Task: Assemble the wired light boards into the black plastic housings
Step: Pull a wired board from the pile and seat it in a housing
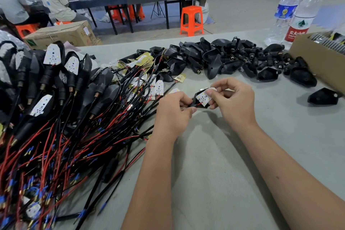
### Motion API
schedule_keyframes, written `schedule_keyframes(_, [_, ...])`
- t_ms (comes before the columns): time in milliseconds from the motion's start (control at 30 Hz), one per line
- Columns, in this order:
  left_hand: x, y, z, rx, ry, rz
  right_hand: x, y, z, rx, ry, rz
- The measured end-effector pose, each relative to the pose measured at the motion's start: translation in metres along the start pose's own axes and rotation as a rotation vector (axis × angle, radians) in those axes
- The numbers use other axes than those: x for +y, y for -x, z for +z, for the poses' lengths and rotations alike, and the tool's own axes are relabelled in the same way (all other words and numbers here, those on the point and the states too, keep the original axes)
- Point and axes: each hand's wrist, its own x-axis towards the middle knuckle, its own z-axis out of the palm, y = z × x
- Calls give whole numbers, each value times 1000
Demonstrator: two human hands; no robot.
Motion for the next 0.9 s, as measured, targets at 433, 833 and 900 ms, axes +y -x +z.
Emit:
schedule_keyframes(433, [0, 0, -8, -12, 170, -4, 3, -7, -10, -170, -91, 251])
schedule_keyframes(833, [-7, 0, -48, -76, -5, -63, 2, -13, -19, -173, -270, 392])
schedule_keyframes(900, [-8, 2, -51, -78, -20, -53, 2, -13, -20, -179, -273, 390])
